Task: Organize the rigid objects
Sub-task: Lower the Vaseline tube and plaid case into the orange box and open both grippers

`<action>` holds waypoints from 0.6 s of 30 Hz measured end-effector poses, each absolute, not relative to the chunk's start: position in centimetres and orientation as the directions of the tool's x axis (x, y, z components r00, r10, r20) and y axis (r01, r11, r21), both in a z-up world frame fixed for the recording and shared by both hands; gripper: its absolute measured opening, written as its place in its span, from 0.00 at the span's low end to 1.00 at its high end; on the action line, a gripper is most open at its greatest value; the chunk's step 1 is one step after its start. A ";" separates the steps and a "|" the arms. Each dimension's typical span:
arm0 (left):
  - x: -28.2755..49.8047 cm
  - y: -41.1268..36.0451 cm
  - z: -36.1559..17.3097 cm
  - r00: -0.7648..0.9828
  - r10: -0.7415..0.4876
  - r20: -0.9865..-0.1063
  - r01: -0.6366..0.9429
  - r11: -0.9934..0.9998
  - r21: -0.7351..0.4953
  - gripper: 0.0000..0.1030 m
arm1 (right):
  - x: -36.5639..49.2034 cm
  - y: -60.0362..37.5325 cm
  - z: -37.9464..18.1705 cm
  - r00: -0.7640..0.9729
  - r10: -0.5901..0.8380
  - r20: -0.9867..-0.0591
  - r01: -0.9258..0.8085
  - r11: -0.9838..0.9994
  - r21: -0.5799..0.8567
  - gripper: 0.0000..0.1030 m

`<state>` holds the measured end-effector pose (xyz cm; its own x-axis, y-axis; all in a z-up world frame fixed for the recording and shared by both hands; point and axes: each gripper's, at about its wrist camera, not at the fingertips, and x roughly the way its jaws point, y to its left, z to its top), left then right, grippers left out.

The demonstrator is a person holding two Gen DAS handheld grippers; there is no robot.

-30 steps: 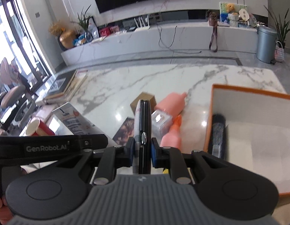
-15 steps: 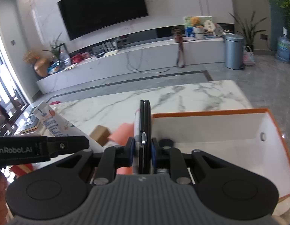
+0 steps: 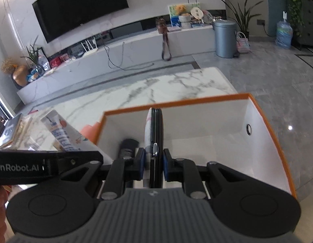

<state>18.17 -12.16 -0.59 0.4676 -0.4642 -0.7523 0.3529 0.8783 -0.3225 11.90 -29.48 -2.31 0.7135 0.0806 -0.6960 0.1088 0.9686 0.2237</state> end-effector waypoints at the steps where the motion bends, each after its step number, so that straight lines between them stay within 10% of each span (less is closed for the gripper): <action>1: 18.5 -12.8 -1.0 0.456 -0.465 -0.759 0.361 0.876 -0.319 0.50 | 11.8 -29.7 -2.7 0.707 0.077 -0.703 0.113 0.969 0.220 0.17; 18: 23.1 -19.3 -6.1 0.328 -0.442 -0.835 0.376 0.872 -0.314 0.50 | 16.3 -35.0 -7.4 0.587 0.036 -0.809 0.169 0.971 0.166 0.17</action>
<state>23.10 -19.28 -6.08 0.3281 -0.4417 -0.8350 0.3756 0.8721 -0.3137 16.29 -35.04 -7.36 0.5868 0.0363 -0.8089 0.1694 0.9714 0.1664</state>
